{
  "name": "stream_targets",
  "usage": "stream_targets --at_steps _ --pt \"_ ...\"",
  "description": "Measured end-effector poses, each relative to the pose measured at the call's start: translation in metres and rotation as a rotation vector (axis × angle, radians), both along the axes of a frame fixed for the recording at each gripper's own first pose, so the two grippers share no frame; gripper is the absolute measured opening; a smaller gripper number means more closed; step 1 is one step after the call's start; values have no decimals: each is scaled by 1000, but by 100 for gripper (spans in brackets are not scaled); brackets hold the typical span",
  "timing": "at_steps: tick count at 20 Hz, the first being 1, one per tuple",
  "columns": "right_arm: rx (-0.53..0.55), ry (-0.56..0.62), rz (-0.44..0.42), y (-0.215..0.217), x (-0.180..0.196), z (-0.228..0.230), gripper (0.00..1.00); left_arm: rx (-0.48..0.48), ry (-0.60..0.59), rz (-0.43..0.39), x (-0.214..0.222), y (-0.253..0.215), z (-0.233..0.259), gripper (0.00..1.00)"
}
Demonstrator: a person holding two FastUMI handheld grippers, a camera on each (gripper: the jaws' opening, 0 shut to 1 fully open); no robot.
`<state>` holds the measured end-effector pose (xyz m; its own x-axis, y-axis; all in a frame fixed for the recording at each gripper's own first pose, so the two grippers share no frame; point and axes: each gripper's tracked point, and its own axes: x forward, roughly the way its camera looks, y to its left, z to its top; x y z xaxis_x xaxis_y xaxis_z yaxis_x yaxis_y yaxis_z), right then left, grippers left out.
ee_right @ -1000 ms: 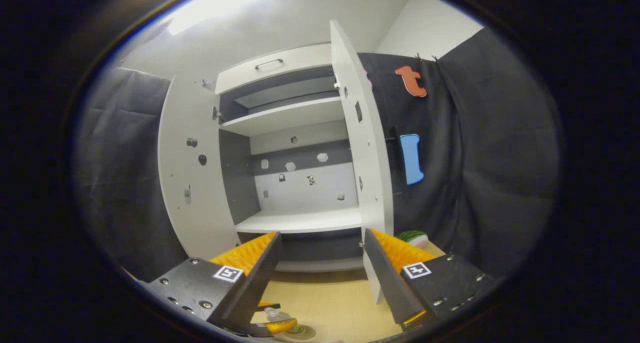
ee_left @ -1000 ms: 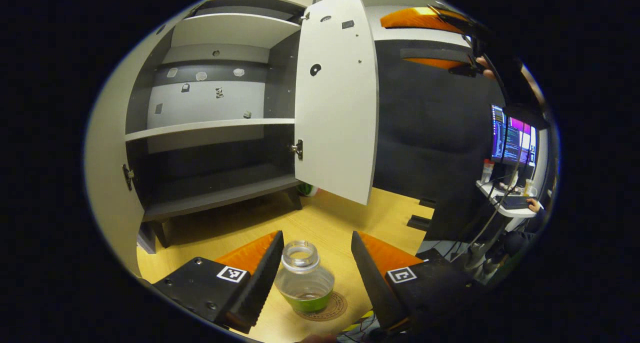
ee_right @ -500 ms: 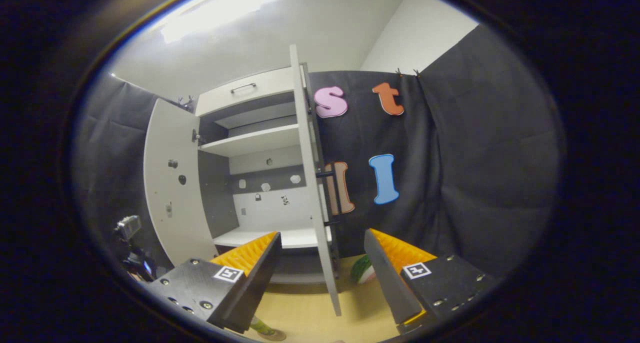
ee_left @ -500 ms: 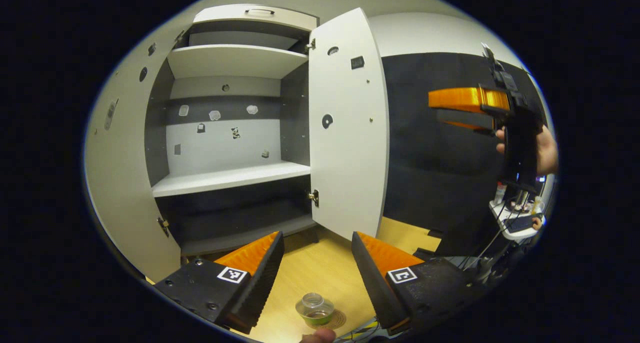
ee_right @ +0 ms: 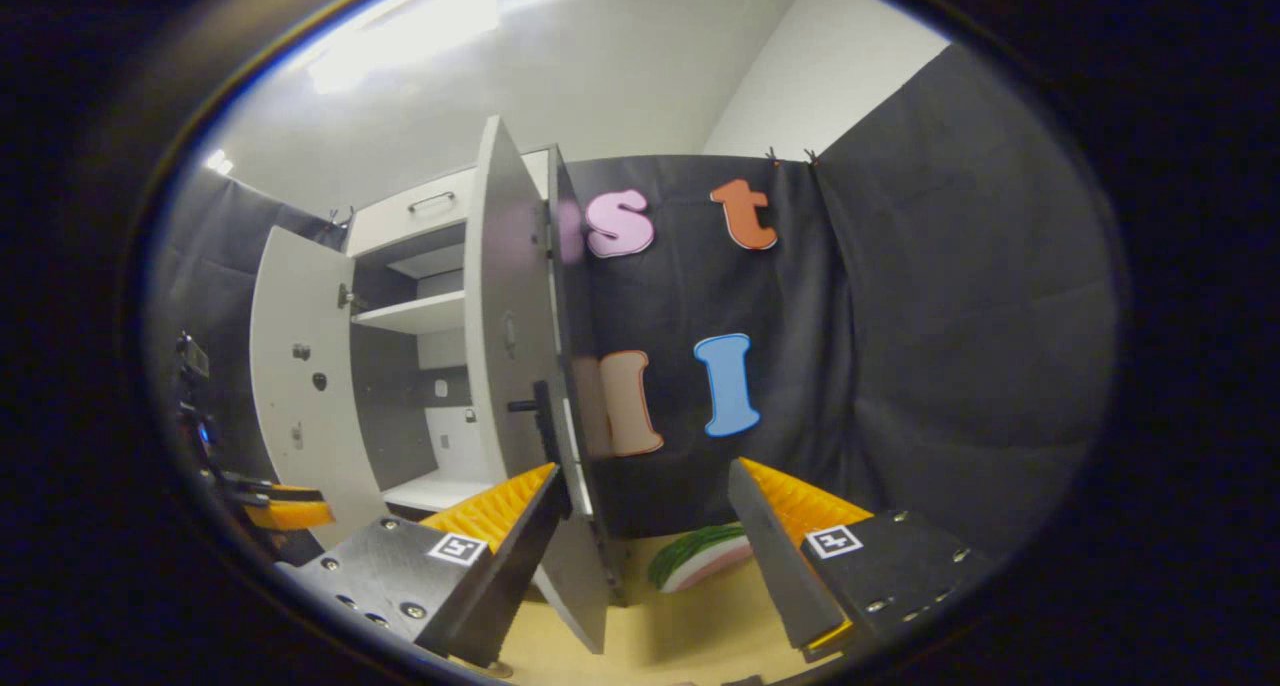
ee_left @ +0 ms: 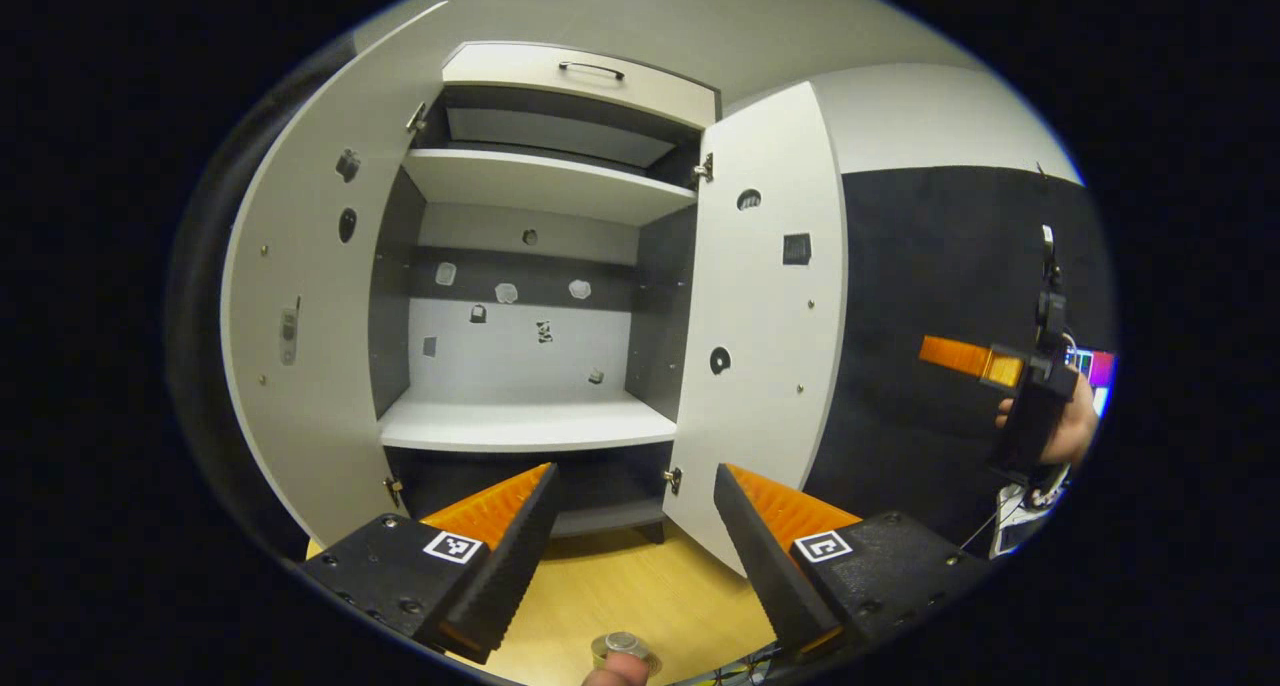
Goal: Grasp the bottle in the cabinet with the left hand and place it on the coaster, then close the right door with the right hand and the left door with the left hand.
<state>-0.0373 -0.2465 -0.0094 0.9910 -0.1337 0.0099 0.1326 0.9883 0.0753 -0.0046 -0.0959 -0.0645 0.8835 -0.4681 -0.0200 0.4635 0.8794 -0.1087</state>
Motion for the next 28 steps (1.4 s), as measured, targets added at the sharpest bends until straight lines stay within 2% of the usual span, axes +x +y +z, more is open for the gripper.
stream_targets --at_steps 2,4,6,7,8,10,14,17,18,19,21,22,25,28 --pt "-52 28 -37 -25 10 -6 100 12 5 51 -2 22 8 95" --pt "-152 53 -50 -40 17 -10 99 24 12 87 -5 36 11 97" --pt "-242 56 -17 -43 29 -10 100 24 15 126 -10 52 12 97" --pt "-265 53 18 -38 39 -13 100 18 14 139 -12 58 11 94" --pt "-272 47 56 -32 48 -14 100 11 16 147 -15 62 11 96" --pt "-242 48 104 -28 66 -16 96 7 19 168 -19 71 7 97" --pt "-234 68 56 -35 98 -17 97 29 -7 203 -24 88 8 96" --pt "-231 63 72 -11 121 -16 97 -4 -7 187 -26 90 14 97" --pt "-228 59 94 2 128 -15 97 0 -9 183 -26 92 16 93" --pt "-221 45 129 20 134 -12 97 5 -24 182 -24 93 19 97" --pt "-219 18 181 45 134 -3 97 41 -43 181 -20 93 21 96" --pt "-215 20 186 48 137 -7 88 56 -47 180 -19 91 21 96" --pt "-178 44 161 41 137 -11 88 54 -54 142 -18 81 26 96" --pt "-189 60 141 45 136 -10 88 33 -45 95 -15 70 26 97"
